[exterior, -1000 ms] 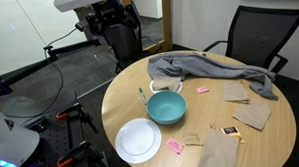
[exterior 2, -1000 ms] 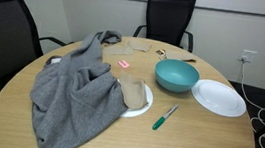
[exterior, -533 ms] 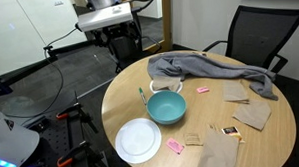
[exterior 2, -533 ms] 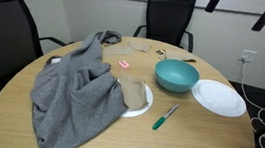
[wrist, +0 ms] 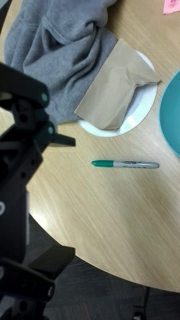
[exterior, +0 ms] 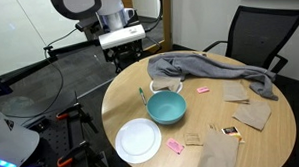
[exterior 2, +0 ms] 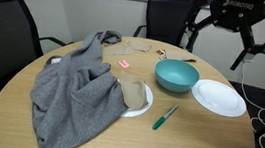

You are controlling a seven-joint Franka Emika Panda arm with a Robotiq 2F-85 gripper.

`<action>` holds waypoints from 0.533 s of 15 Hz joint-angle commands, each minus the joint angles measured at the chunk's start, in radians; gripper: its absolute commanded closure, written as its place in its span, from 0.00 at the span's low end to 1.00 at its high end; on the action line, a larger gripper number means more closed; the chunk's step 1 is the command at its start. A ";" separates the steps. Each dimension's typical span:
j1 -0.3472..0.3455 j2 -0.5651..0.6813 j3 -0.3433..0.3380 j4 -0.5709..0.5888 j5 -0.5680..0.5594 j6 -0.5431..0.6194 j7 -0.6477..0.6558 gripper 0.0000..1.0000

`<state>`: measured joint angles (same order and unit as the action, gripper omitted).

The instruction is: Put the pen in the teal bowl

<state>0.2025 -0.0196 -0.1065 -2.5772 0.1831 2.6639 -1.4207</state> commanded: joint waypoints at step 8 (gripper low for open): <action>-0.180 0.322 0.157 0.151 -0.141 0.108 -0.025 0.00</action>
<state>0.0767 0.2249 0.0116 -2.4808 0.0867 2.7446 -1.4339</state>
